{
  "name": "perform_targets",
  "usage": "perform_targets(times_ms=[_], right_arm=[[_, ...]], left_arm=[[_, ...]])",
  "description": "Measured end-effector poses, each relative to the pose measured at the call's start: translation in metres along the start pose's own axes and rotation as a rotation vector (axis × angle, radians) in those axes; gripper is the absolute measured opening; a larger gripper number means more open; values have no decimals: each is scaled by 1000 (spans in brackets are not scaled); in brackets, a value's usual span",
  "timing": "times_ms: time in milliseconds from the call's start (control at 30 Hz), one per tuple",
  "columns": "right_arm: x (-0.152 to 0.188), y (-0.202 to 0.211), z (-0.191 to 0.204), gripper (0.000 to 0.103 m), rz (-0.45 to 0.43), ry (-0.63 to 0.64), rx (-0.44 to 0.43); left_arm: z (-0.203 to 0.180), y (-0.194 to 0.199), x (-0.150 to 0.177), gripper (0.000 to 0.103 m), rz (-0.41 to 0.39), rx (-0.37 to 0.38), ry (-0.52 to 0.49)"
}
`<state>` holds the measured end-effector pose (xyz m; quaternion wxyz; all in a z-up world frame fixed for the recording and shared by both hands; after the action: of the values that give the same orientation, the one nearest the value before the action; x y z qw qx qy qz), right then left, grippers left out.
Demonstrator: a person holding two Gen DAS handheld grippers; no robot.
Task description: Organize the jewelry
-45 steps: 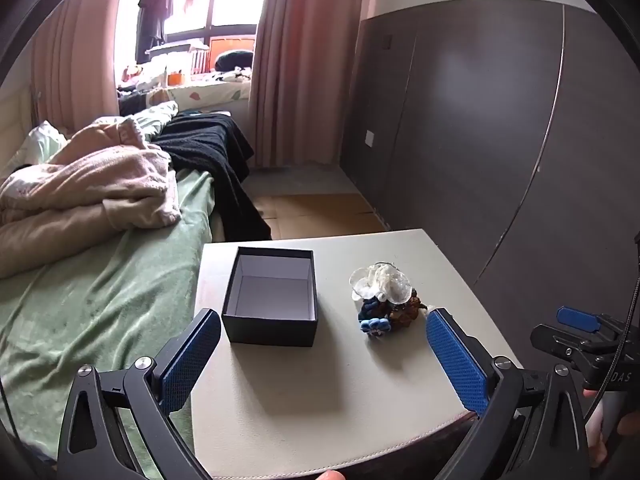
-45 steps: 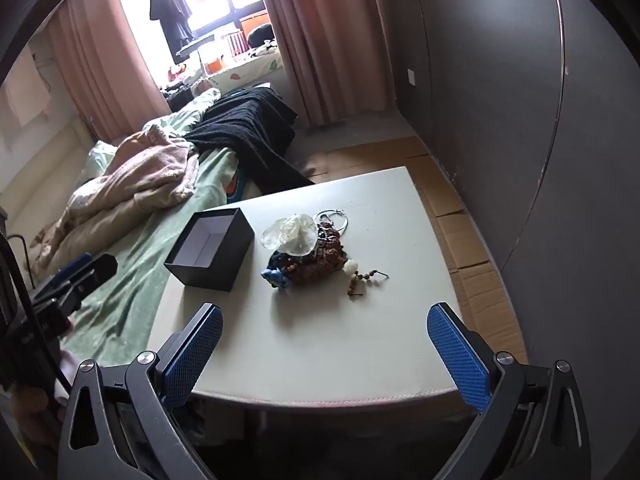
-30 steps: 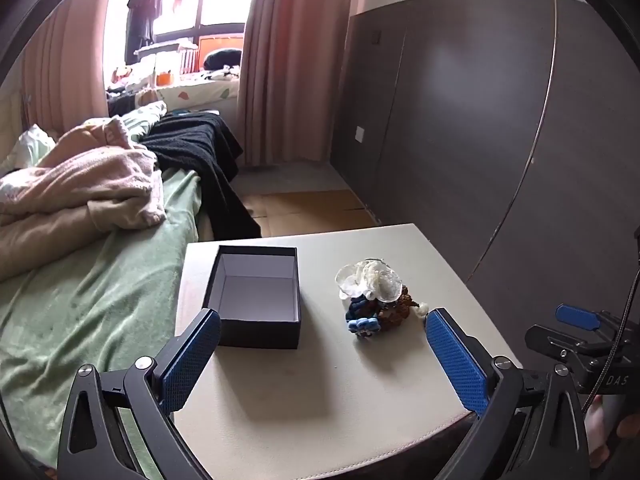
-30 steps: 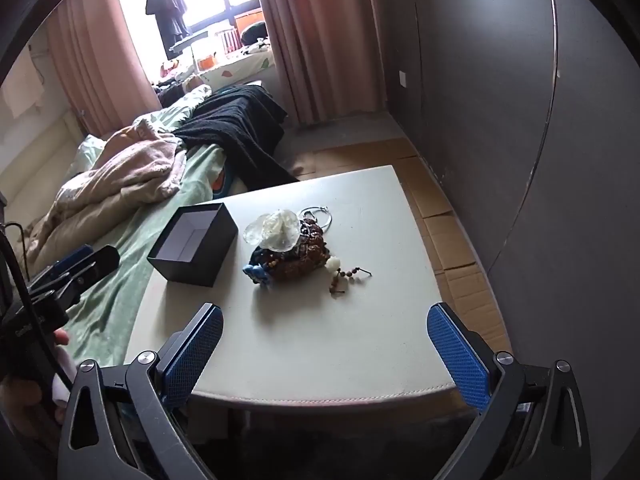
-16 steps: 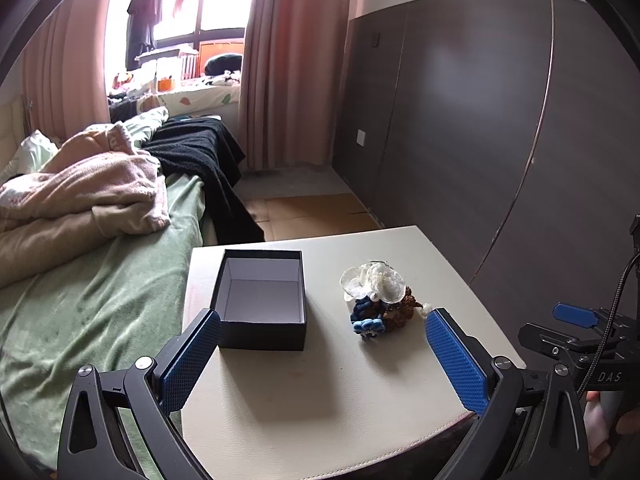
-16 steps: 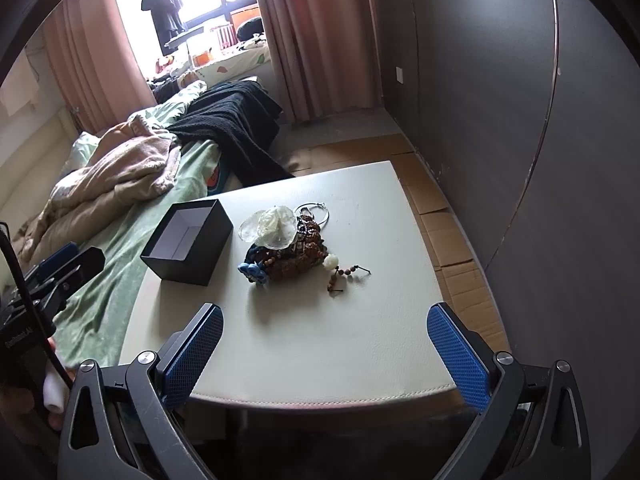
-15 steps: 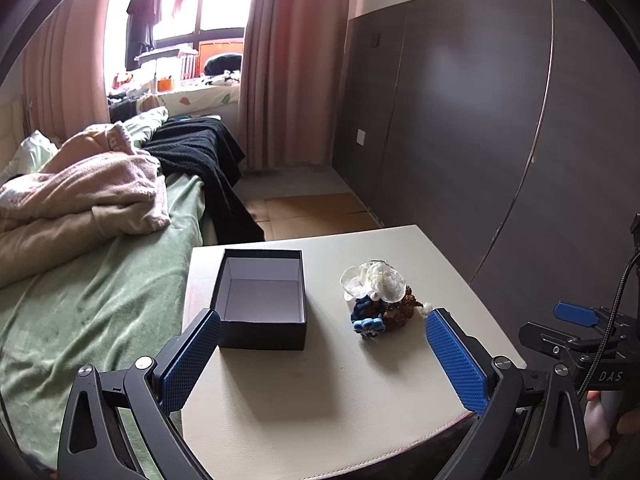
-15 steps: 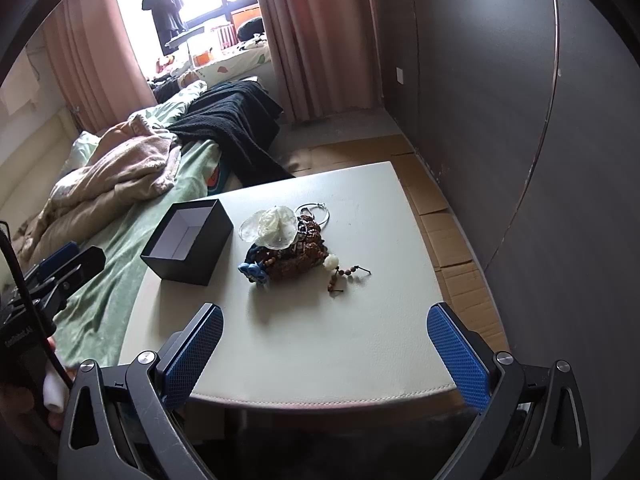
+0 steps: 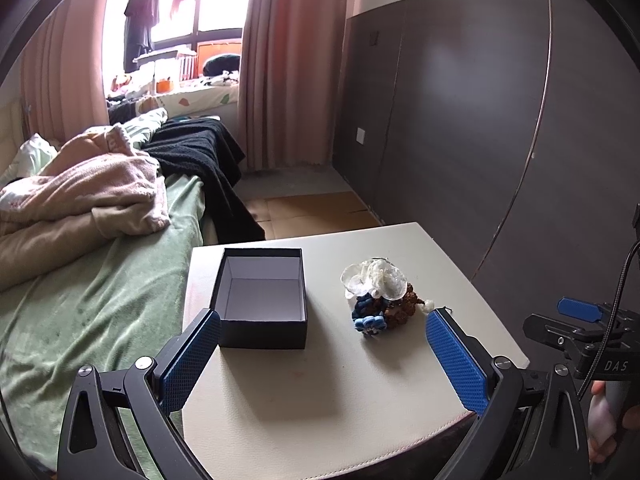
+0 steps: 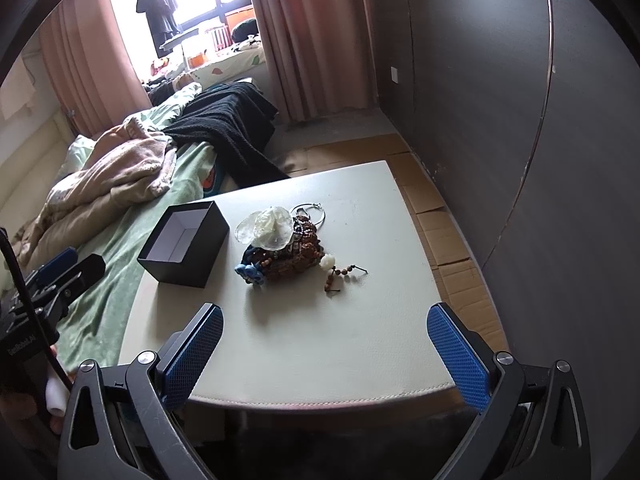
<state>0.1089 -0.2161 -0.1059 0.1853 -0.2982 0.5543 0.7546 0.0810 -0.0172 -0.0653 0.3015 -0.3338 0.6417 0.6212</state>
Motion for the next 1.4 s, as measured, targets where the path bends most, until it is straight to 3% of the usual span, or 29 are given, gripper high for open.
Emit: perform_targets(times_ms=[1400], right_arm=[[-11, 2, 0, 103, -18, -44, 0]], left_arm=[[6, -6, -6, 102, -12, -10, 27]])
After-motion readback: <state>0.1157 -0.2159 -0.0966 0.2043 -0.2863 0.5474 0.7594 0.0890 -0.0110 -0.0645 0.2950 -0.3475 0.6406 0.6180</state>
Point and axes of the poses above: each gripper's, at about its wrist camera, not at the fingertips, and y roughly against the way its jaws point, z to its left, x to its underside, the point moved 9 cm from there along -y, roughly the way its jaws point, and after that the axes turned 3 degrees about -y, right-handed, at the moved point
